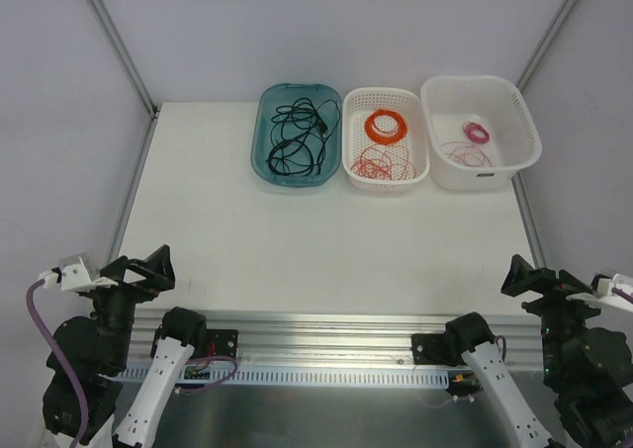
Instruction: Untangle the cables
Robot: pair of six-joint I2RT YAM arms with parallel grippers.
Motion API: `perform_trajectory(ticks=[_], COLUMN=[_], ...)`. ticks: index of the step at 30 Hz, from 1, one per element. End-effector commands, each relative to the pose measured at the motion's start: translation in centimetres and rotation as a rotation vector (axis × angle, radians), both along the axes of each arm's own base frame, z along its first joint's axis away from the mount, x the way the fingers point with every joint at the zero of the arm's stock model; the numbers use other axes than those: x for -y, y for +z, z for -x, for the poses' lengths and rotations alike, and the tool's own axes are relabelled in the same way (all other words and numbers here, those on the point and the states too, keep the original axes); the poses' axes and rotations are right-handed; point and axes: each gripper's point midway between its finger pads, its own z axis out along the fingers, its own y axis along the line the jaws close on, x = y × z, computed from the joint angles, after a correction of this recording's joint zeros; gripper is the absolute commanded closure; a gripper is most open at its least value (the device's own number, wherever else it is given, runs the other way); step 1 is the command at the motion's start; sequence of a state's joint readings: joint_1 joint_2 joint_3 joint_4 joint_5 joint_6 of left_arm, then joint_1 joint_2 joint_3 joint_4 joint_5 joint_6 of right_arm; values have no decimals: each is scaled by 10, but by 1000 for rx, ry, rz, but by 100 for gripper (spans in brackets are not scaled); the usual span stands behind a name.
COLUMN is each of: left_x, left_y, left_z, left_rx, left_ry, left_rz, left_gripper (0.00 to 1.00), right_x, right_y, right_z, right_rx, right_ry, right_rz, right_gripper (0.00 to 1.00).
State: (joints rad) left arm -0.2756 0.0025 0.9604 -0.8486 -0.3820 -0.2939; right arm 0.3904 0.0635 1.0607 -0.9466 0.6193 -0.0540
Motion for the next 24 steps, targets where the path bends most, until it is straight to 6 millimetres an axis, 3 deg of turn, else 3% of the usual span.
perform_trajectory(ticks=[1, 24], left_x=[-12, -11], left_y=[4, -8], left_z=[15, 10], left_rx=[77, 45], left_ry=[37, 50], left_rz=[9, 26], left_gripper=[1, 1], right_x=[2, 4], right_y=[-5, -17], right_z=[5, 8], right_rx=[3, -1], right_ry=[8, 4], right_rz=[32, 36], right_gripper=[3, 3])
